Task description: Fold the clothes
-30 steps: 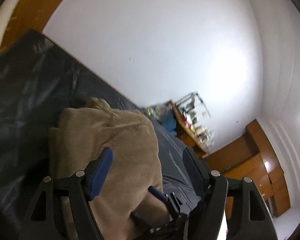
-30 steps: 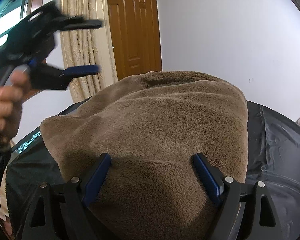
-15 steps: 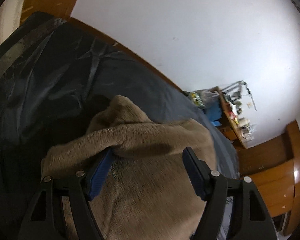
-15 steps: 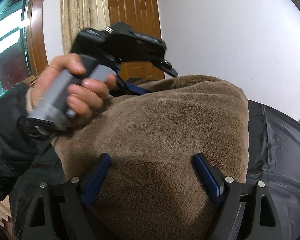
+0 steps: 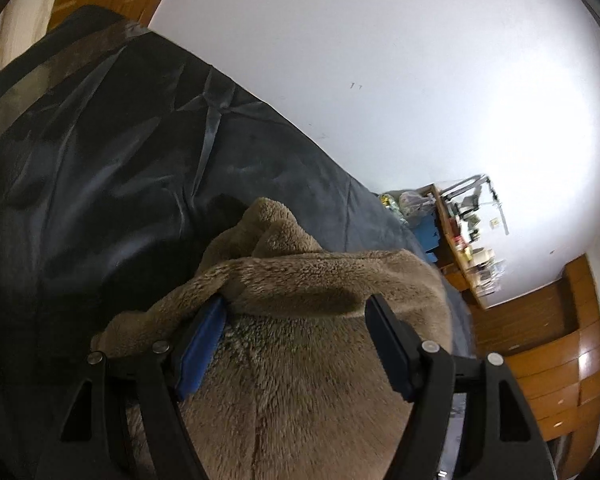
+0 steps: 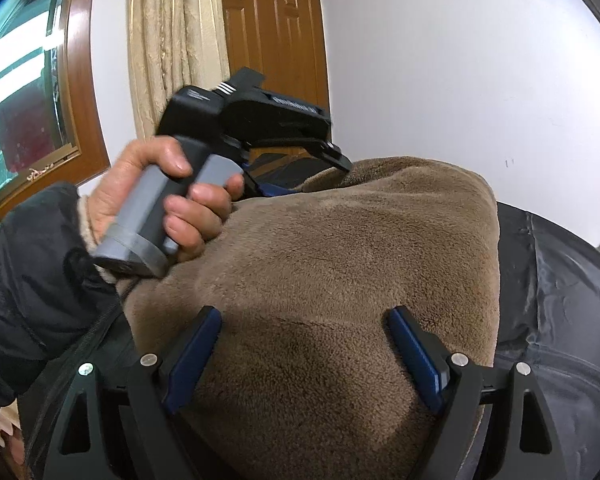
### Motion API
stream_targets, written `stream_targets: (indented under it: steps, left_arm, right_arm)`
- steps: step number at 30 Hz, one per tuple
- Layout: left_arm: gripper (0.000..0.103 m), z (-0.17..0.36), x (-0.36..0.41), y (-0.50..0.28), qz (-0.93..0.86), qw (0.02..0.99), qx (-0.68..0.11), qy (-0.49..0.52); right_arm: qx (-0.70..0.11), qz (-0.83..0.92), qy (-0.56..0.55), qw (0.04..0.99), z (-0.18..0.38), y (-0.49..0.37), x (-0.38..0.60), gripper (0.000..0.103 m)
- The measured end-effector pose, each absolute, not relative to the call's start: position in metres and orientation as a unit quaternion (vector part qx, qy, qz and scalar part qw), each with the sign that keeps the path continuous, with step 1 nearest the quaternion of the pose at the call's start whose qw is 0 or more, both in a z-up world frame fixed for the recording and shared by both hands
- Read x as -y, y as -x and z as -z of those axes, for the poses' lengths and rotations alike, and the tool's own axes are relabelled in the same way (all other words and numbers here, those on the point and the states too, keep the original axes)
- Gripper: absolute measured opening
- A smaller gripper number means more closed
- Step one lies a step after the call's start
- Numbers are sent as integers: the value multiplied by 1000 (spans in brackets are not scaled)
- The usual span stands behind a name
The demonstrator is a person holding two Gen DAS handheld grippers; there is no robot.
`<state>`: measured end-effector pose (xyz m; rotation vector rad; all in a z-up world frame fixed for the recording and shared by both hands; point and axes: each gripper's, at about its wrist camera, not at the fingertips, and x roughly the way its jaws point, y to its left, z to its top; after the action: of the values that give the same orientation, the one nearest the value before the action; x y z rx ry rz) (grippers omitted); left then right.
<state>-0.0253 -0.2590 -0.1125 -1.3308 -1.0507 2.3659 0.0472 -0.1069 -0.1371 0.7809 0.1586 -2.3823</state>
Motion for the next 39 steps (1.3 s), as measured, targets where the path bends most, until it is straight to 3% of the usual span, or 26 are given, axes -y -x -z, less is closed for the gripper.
stream_targets:
  steps: [7, 13, 19, 28, 39]
  left_arm:
    - [79, 67, 274, -40, -840, 125, 322, 419]
    - [79, 68, 271, -103, -844, 144, 311, 413]
    - [79, 103, 265, -108, -837, 121, 327, 421]
    - [79, 120, 256, -104, -859, 107, 289, 410]
    - [83, 93, 289, -98, -842, 119, 332, 408]
  right_arm:
    - [-57, 902, -296, 308, 139, -47, 107, 89]
    - [-57, 902, -296, 308, 140, -48, 108, 90]
    - [-61, 902, -296, 307, 140, -48, 109, 90]
    - [-64, 902, -296, 308, 138, -51, 107, 90]
    - [-59, 902, -297, 309, 139, -49, 107, 91]
